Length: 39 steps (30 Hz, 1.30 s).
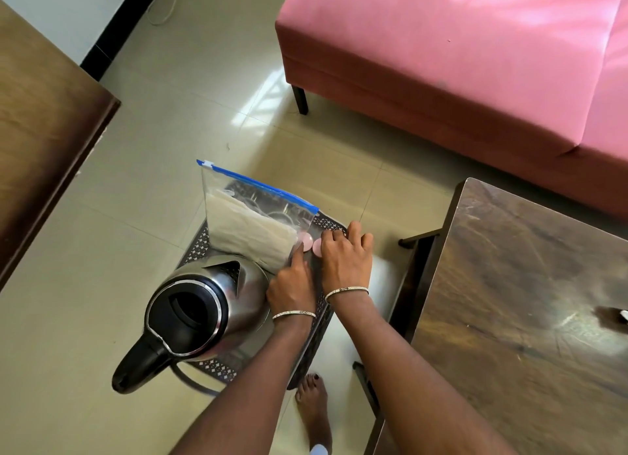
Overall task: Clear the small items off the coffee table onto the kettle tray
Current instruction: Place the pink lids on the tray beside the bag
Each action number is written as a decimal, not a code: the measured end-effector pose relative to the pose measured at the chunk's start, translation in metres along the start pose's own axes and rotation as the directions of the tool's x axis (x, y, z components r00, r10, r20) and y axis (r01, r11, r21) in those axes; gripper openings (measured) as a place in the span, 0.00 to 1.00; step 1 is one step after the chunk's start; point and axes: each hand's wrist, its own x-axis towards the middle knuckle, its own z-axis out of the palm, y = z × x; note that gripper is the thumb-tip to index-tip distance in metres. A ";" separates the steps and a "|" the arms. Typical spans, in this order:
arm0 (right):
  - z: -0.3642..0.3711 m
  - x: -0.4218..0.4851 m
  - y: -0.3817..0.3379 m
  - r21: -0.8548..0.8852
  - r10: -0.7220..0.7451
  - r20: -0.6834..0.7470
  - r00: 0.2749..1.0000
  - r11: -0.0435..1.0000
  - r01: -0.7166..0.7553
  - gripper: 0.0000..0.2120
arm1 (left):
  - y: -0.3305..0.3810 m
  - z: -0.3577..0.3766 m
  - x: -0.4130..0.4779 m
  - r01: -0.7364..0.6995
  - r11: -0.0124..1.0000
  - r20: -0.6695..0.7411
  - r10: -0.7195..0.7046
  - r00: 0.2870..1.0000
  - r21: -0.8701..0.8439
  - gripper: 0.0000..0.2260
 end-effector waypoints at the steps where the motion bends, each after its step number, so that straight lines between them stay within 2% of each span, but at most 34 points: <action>1: 0.000 -0.001 0.000 -0.008 -0.004 -0.004 1.000 1.000 0.004 0.03 | -0.001 0.001 -0.002 0.000 1.000 -0.005 0.000 1.000 0.021 0.21; 4: 0.001 -0.002 0.000 -0.014 -0.011 -0.057 0.998 1.000 0.011 0.03 | -0.003 0.004 -0.007 -0.003 0.996 0.000 0.003 1.000 0.090 0.22; 7: 0.005 -0.004 0.000 -0.017 -0.060 -0.105 0.993 0.998 0.058 0.02 | -0.004 0.005 -0.009 0.001 0.997 0.020 -0.002 1.000 0.075 0.21; 13: 0.009 -0.009 0.001 -0.034 -0.063 -0.063 0.996 0.998 0.061 0.04 | -0.003 0.009 -0.001 0.031 0.992 0.051 -0.037 0.998 0.123 0.20; 17: 0.007 -0.009 -0.001 -0.006 -0.050 -0.067 0.997 0.999 0.050 0.02 | -0.005 0.009 -0.003 0.016 0.988 0.054 -0.024 0.998 0.156 0.23; 24: 0.006 -0.006 -0.003 0.036 -0.015 -0.043 0.999 0.999 0.017 0.04 | -0.005 0.006 -0.006 -0.010 0.992 0.024 0.008 1.000 0.122 0.21; 28: 0.005 -0.011 0.001 0.267 -0.009 -0.063 0.998 0.963 0.025 0.05 | -0.006 0.001 -0.010 -0.043 0.994 0.016 0.041 0.999 0.104 0.19; 32: -0.001 -0.045 0.023 0.465 0.072 -0.094 0.993 0.885 -0.020 0.09 | -0.006 -0.010 -0.029 -0.089 0.995 -0.034 0.091 0.995 0.047 0.14; 39: -0.014 -0.124 0.076 0.555 0.246 0.000 0.969 0.806 -0.205 0.12 | 0.010 -0.033 -0.077 -0.147 0.984 -0.135 0.133 0.982 -0.101 0.06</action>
